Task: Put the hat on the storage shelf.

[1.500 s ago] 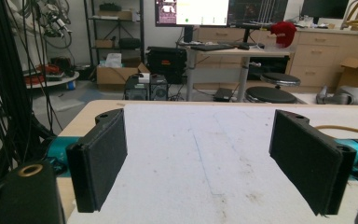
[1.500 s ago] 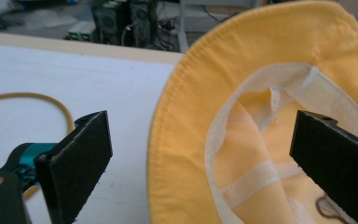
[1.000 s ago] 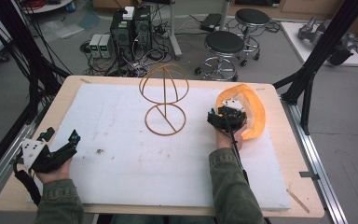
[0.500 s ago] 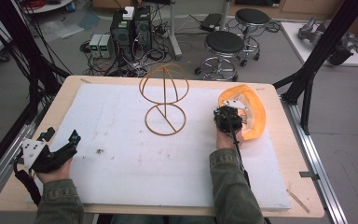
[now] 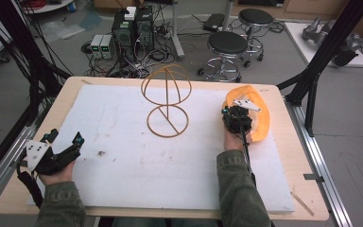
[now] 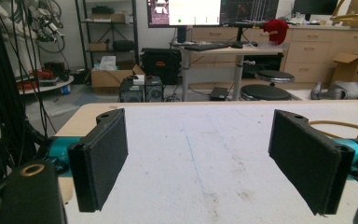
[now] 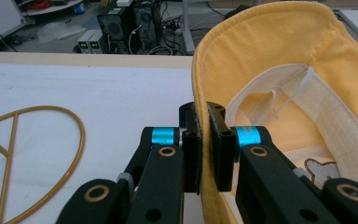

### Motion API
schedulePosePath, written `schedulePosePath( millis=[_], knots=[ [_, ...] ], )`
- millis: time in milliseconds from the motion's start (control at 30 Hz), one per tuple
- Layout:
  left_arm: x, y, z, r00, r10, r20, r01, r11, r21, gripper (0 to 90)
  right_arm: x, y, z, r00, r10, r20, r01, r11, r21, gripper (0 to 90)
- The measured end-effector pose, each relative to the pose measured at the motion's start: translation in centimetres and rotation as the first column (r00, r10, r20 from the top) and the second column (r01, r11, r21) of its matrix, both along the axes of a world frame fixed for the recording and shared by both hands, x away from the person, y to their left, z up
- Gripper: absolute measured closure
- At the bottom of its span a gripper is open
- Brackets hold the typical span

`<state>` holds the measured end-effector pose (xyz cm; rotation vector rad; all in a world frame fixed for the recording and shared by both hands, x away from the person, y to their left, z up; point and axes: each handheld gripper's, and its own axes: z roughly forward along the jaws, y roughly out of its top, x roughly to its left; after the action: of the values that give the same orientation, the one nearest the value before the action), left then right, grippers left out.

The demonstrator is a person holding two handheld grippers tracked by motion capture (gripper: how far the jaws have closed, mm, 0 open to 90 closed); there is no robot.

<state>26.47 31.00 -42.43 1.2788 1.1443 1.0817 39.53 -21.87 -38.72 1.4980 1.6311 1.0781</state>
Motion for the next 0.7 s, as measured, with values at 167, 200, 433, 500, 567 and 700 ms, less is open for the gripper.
schedulePosePath(
  millis=[167,200,433,500,567,700],
  knots=[
    [0.0,0.0,0.0,1.0000,0.001,0.000,-0.001,1.0000,0.001,19.9,-0.2,-0.2,0.3,0.9999,-0.004,0.010,0.004,0.9999,-0.012,85.4],
    [0.0,0.0,0.0,1.0000,0.001,0.000,-0.001,1.0000,0.001,19.9,-0.3,-0.3,0.4,0.9999,-0.004,0.011,0.005,0.9999,-0.014,85.5],
    [0.0,0.0,0.0,1.0000,0.000,-0.003,0.000,1.0000,0.006,19.9,-0.5,-0.7,0.9,0.9998,-0.001,0.021,0.001,1.0000,-0.002,85.4],
    [0.0,0.0,0.0,1.0000,-0.001,-0.003,0.001,1.0000,0.006,19.9,-0.7,-0.7,1.1,0.9998,0.004,0.021,-0.003,0.9999,-0.015,85.3],
    [0.1,-0.1,0.0,1.0000,0.000,-0.002,0.000,1.0000,0.007,19.9,-0.8,-0.7,1.2,0.9998,0.005,0.021,-0.004,0.9996,-0.028,85.4],
    [0.1,-0.1,0.0,1.0000,0.001,-0.001,-0.001,1.0000,0.009,19.9,-1.2,-0.8,1.8,0.9993,0.004,0.037,-0.003,0.9990,-0.046,85.4]
  ],
)
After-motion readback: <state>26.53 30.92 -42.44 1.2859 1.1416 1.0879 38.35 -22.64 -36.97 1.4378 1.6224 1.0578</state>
